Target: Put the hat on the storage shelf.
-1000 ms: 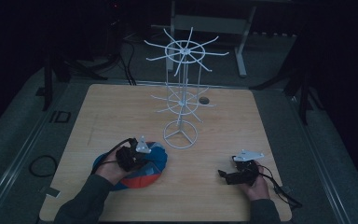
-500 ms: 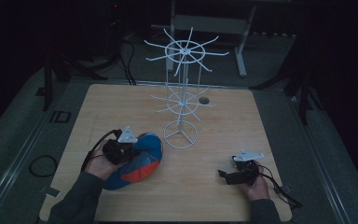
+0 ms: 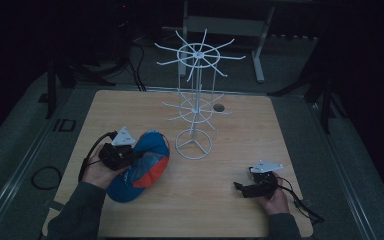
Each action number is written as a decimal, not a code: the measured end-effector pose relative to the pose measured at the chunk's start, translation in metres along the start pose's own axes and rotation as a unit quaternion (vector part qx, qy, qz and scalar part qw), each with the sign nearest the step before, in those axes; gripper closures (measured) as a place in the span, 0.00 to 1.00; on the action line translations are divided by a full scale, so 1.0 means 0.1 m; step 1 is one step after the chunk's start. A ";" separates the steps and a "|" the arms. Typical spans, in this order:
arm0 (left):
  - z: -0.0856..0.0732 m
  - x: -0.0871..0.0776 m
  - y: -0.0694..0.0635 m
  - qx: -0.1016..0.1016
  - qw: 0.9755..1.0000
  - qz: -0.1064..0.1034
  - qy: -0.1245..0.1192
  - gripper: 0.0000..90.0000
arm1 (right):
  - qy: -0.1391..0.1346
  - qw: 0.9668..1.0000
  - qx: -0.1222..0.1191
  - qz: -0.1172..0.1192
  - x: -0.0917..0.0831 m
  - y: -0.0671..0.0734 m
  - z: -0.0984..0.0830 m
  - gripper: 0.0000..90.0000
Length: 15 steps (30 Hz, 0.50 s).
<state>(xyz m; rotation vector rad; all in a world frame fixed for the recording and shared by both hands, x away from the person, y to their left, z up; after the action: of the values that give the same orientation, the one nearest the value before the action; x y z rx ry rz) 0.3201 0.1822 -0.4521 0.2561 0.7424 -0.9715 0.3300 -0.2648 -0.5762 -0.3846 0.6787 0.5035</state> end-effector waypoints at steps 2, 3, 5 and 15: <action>0.01 -0.04 0.01 -0.002 1.000 0.004 -0.006 0.98 | 0.000 1.000 0.000 0.000 0.00 0.00 0.00 0.13; 0.02 -0.05 0.02 -0.006 1.000 0.003 -0.013 0.98 | 0.000 1.000 0.000 0.000 0.00 0.00 0.00 0.13; 0.02 -0.09 0.03 -0.007 1.000 0.003 -0.021 0.98 | 0.000 1.000 0.000 0.000 0.00 0.00 0.00 0.13; 0.11 -0.27 0.06 -0.009 0.999 0.014 -0.046 0.98 | 0.000 1.000 0.000 0.000 0.00 0.00 0.00 0.13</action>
<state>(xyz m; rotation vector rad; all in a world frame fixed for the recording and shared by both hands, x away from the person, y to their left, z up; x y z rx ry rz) 0.3209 0.1978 -0.4271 0.2047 0.6603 -0.9428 0.3300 -0.2648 -0.5763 -0.3848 0.6782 0.5037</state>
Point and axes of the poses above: each handheld gripper's, and its own axes: x roughly forward along the jaws, z roughly out of its top, y roughly to its left, the point moved 2 cm from there along x, roughly forward along the jaws, and after that the axes turned 14 degrees about -z, right-handed, at the moved point
